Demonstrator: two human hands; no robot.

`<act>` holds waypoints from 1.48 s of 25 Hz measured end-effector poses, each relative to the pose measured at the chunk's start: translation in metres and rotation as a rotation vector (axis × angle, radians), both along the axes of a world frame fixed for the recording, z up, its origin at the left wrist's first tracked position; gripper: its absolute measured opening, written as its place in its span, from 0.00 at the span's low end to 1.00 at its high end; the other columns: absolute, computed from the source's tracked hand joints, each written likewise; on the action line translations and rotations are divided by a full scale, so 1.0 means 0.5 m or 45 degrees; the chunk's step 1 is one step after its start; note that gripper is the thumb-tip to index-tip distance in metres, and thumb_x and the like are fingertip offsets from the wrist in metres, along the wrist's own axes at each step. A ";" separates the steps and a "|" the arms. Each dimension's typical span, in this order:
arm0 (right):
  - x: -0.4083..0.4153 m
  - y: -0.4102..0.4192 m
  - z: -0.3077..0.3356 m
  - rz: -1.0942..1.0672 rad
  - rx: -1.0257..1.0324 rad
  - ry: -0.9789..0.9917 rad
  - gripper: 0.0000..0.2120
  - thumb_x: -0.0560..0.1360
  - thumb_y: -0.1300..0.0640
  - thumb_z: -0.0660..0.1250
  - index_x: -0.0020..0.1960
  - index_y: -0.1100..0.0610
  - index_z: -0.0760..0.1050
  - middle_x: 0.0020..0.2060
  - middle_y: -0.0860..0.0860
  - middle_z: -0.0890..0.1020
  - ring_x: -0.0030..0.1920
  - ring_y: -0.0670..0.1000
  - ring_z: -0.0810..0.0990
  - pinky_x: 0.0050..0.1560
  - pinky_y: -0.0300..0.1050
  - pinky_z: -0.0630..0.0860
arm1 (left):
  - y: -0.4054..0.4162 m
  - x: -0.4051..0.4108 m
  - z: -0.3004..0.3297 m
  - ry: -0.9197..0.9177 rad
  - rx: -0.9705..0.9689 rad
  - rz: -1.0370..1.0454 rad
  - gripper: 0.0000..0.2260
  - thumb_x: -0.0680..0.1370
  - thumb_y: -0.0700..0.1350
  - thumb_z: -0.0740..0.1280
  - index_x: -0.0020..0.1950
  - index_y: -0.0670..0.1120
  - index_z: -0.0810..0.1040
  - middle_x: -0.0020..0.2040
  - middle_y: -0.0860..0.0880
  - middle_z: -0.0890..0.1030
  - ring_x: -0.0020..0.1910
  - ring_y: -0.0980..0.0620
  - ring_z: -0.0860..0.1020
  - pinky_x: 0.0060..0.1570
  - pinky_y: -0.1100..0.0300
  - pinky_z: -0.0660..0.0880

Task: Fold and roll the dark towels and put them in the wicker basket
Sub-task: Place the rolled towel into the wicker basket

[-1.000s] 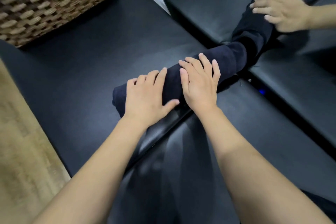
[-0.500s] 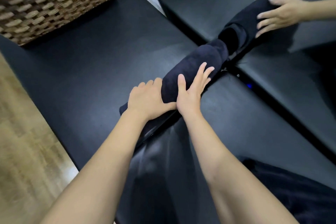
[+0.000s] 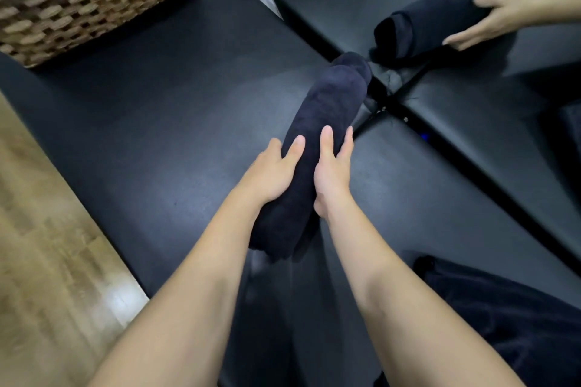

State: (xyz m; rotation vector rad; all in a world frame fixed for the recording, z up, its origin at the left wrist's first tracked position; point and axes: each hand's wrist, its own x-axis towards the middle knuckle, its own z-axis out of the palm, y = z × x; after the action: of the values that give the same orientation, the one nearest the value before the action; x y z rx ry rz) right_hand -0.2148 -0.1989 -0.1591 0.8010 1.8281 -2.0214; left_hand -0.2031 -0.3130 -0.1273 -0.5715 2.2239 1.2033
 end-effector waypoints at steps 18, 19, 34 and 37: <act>0.179 0.070 0.185 0.250 -0.222 0.242 0.41 0.68 0.33 0.74 0.76 0.31 0.60 0.71 0.36 0.73 0.70 0.41 0.74 0.71 0.51 0.72 | 0.075 0.204 0.221 0.238 0.497 0.451 0.18 0.82 0.63 0.61 0.68 0.56 0.70 0.59 0.65 0.76 0.42 0.76 0.76 0.36 0.75 0.72; 0.196 0.073 0.204 0.267 -0.218 0.274 0.43 0.66 0.31 0.74 0.76 0.31 0.59 0.73 0.36 0.71 0.71 0.41 0.72 0.72 0.51 0.71 | 0.078 0.224 0.236 0.302 0.468 0.447 0.22 0.82 0.61 0.61 0.75 0.58 0.65 0.60 0.65 0.72 0.42 0.79 0.72 0.38 0.76 0.70; 0.375 -0.021 0.412 0.437 -0.262 0.499 0.43 0.65 0.34 0.75 0.76 0.34 0.61 0.73 0.39 0.72 0.70 0.43 0.73 0.71 0.51 0.73 | -0.014 0.449 0.432 0.760 0.333 0.516 0.21 0.83 0.56 0.64 0.76 0.61 0.65 0.65 0.61 0.75 0.58 0.68 0.74 0.55 0.66 0.72; 0.365 -0.095 0.438 0.456 -0.228 0.554 0.43 0.66 0.34 0.75 0.76 0.34 0.61 0.72 0.39 0.73 0.70 0.44 0.74 0.70 0.52 0.73 | -0.092 0.443 0.454 0.789 0.362 0.538 0.21 0.83 0.55 0.63 0.76 0.60 0.66 0.64 0.61 0.75 0.60 0.66 0.74 0.54 0.67 0.72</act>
State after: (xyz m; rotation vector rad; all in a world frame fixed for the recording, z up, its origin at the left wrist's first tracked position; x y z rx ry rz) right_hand -0.0324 -0.2466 0.0596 -0.0274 1.7983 -2.1834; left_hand 0.0185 -0.3589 0.0996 -0.6311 2.4096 2.1121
